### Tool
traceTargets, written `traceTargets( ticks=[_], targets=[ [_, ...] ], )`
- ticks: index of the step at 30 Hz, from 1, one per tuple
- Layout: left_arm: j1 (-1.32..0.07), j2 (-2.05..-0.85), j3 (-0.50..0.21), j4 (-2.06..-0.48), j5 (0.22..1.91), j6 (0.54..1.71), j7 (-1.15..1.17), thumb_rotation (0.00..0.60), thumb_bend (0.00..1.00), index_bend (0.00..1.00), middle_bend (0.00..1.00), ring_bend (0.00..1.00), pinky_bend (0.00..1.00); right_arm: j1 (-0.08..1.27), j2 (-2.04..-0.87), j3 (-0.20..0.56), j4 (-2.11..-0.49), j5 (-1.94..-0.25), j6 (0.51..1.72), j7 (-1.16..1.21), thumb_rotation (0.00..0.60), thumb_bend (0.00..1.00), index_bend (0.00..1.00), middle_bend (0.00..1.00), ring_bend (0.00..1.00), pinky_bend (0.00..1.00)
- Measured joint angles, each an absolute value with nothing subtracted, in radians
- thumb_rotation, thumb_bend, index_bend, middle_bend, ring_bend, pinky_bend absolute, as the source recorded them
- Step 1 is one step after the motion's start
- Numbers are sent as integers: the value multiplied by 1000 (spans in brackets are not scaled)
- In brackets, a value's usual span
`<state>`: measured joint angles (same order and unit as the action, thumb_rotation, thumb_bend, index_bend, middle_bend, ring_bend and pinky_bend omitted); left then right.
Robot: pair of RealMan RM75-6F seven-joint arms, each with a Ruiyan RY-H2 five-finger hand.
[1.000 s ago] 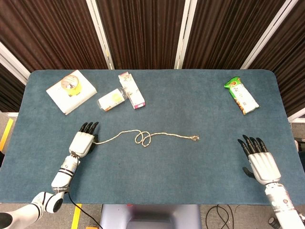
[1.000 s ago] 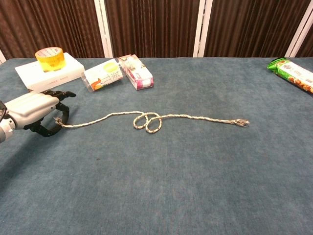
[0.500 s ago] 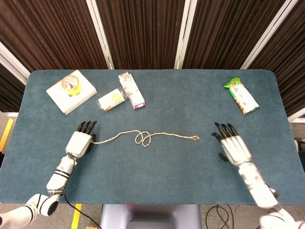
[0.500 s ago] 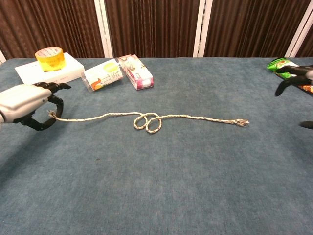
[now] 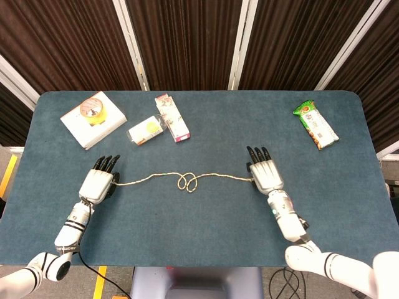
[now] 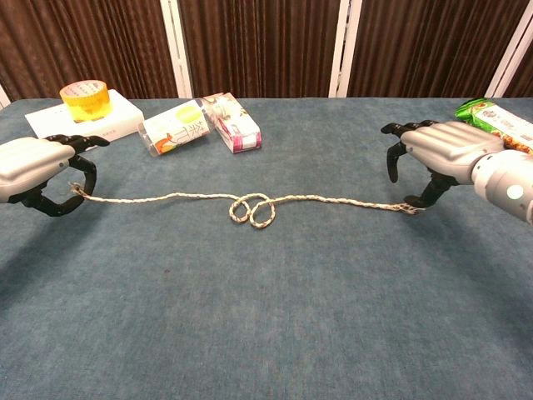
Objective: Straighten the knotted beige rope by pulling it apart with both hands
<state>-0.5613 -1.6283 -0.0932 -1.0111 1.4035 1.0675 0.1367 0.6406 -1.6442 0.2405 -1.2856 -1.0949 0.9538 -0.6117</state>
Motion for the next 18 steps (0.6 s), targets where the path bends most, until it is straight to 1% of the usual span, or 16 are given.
traceTargets(
  ticks=[8,18],
  targets=[
    [-562,-1623,-92,-1005,1399,1060,120,600,476,552,26,0,94,670,-1690,224,-1228,-1048,946,-649,600,393,569,0,0,0],
    [-566,-1624,-87,-996,1400,1051,103,600,476,554,25,0,94,701,-1731,214,-1172,-1004,931,-668,600,411,602,0,0,0]
  ],
)
